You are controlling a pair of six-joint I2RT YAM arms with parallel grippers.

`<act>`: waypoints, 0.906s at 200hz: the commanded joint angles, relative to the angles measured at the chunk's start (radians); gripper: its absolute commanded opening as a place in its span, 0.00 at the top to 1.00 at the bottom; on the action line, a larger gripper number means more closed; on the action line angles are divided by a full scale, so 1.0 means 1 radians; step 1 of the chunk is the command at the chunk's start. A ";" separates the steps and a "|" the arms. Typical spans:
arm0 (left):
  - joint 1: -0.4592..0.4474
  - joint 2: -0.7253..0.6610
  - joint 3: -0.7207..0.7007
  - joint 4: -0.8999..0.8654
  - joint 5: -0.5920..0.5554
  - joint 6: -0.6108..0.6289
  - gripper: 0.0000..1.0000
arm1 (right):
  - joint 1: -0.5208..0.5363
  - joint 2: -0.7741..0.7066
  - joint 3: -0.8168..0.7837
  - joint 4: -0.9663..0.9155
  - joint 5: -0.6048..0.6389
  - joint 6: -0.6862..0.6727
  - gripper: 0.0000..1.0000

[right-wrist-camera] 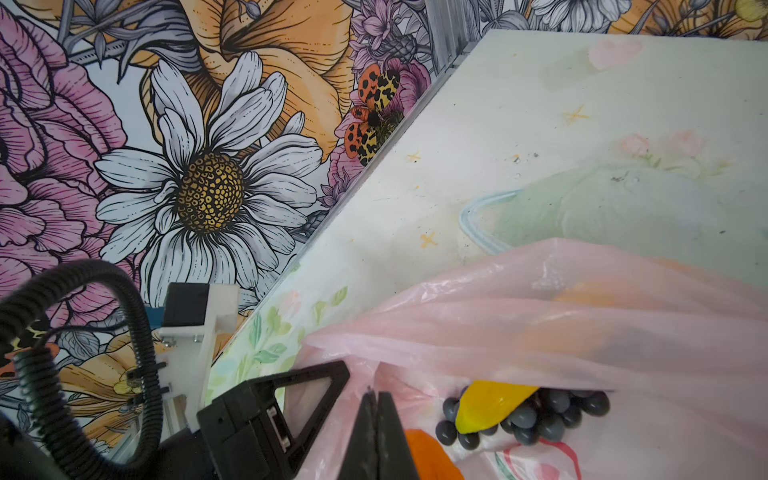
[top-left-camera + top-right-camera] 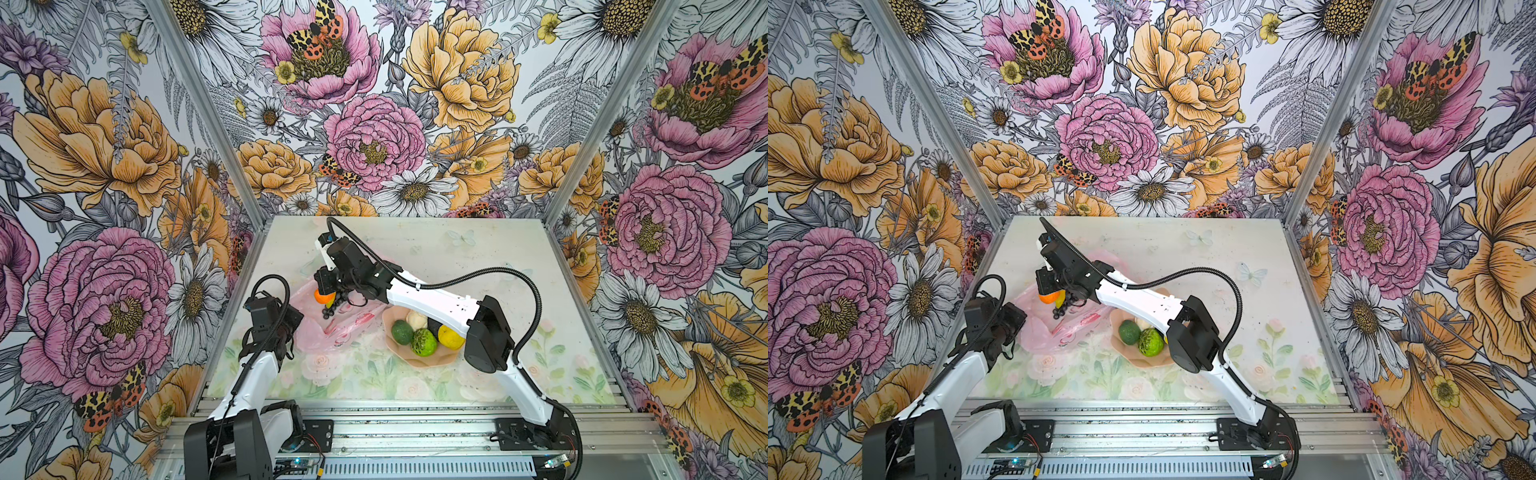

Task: Take fruits out of the plastic bag
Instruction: Pick up the fruit from the plastic bag, then place the fruit on the plate.

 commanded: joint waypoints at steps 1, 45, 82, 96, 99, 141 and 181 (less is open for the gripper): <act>0.003 0.011 -0.010 0.067 0.010 0.053 1.00 | -0.001 -0.087 -0.053 0.012 0.037 -0.052 1.00; -0.030 0.032 -0.015 0.102 -0.005 0.092 1.00 | -0.005 -0.259 -0.282 0.090 0.120 -0.099 1.00; -0.052 0.037 -0.030 0.129 -0.014 0.134 1.00 | -0.027 -0.419 -0.528 0.179 0.204 -0.118 1.00; -0.055 0.042 -0.033 0.137 -0.015 0.152 1.00 | -0.037 -0.474 -0.620 0.214 0.233 -0.121 1.00; -0.054 0.042 -0.035 0.139 -0.013 0.155 1.00 | -0.041 -0.485 -0.638 0.222 0.239 -0.121 1.00; -0.057 0.061 -0.046 0.165 -0.005 0.171 1.00 | -0.065 -0.641 -0.887 0.327 0.308 -0.123 1.00; -0.060 0.084 -0.043 0.177 0.000 0.173 1.00 | -0.113 -0.755 -1.068 0.401 0.366 -0.092 1.00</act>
